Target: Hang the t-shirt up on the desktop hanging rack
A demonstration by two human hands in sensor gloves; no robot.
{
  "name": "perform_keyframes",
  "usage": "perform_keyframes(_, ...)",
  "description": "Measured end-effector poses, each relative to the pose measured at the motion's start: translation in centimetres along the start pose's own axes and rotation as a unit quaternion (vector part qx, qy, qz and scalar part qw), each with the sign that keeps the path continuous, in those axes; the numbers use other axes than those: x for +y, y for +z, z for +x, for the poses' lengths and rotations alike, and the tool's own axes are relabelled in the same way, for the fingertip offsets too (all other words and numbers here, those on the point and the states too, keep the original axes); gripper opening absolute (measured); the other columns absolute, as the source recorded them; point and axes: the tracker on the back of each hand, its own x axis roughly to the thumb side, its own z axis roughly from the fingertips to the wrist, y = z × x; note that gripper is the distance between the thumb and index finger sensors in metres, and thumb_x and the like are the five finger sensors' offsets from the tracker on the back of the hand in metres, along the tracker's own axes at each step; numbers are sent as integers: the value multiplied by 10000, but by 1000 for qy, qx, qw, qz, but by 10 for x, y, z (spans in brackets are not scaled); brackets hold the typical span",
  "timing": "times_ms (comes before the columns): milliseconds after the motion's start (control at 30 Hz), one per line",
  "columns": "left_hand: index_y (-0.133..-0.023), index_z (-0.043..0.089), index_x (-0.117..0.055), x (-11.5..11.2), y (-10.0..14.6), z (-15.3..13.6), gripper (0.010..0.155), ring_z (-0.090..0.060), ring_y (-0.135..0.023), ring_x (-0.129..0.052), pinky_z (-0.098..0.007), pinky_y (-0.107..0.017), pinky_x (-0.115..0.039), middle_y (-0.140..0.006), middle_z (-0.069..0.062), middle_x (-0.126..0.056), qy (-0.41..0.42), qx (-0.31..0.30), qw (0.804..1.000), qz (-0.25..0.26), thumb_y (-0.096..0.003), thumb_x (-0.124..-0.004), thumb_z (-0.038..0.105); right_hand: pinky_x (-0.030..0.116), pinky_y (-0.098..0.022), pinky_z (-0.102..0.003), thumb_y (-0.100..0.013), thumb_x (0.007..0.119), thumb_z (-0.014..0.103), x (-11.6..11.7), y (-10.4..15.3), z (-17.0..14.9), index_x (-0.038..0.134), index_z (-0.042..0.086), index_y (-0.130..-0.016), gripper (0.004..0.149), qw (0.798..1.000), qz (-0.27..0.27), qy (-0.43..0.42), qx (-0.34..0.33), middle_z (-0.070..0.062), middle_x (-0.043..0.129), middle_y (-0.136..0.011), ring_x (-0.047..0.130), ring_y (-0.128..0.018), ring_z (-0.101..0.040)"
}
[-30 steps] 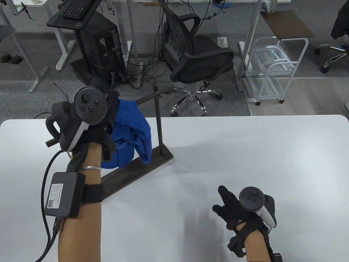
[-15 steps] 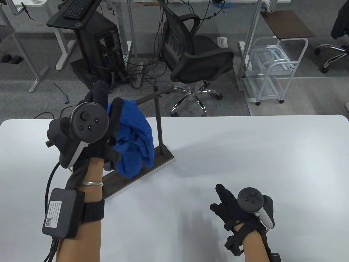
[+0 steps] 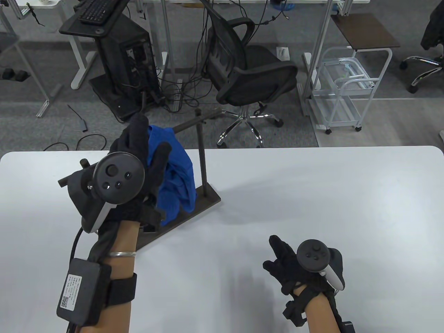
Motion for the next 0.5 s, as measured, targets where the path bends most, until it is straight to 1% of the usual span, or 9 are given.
perform_keyframes(233, -1114, 125, -425, -15, 20, 7, 789, -433, -924, -794, -631, -635, -682, -1085, -174, -625, 45, -62, 997, 4, -497, -562, 597, 694, -449, -580, -424, 774, 418, 2, -2, 1, 380, 151, -1002, 748, 1000, 4, 4, -2, -228, 439, -993, 795, -688, -442)
perform_keyframes(500, -1116, 124, -409, -36, 37, 7, 797, -439, -930, -784, -638, -637, -674, -1092, -176, -608, 66, -77, 995, -20, -495, -564, 599, 697, -446, -579, -424, 774, 420, 10, -5, 5, 369, 158, -1003, 754, 1000, 15, 22, -10, -224, 440, -994, 797, -686, -440)
